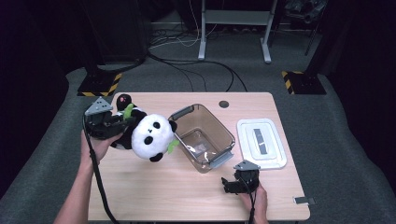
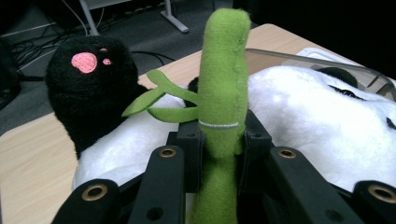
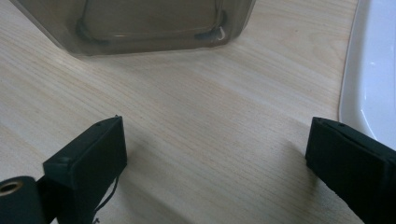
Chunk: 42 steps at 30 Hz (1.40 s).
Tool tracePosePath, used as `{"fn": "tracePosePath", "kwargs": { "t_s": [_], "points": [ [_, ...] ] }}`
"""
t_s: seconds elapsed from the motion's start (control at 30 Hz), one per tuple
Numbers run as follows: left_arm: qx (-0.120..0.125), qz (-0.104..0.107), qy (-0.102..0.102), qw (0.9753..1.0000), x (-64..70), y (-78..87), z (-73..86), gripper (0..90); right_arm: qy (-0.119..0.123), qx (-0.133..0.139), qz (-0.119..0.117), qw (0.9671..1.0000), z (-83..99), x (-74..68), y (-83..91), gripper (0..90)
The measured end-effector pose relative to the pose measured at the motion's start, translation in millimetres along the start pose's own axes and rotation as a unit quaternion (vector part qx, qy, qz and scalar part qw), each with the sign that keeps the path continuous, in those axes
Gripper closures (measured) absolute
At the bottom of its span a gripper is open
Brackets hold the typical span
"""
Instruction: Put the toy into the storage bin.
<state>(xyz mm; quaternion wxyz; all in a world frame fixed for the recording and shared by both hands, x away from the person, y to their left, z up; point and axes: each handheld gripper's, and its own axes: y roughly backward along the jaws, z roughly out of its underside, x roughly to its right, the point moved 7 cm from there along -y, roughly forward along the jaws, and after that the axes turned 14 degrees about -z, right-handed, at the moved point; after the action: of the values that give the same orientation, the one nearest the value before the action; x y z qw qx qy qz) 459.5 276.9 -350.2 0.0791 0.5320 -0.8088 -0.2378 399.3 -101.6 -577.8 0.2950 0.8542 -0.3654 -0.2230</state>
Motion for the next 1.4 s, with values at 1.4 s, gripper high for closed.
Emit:
{"fn": "tracePosePath", "kwargs": {
  "t_s": [1.4],
  "points": [
    [0.01, 0.087, -0.058, 0.9945, 70.8, -53.7, -65.4, 74.6, -0.002, 0.0, 0.0, 1.0, -0.1, 0.0, -0.1, 4.5]
  ]
}}
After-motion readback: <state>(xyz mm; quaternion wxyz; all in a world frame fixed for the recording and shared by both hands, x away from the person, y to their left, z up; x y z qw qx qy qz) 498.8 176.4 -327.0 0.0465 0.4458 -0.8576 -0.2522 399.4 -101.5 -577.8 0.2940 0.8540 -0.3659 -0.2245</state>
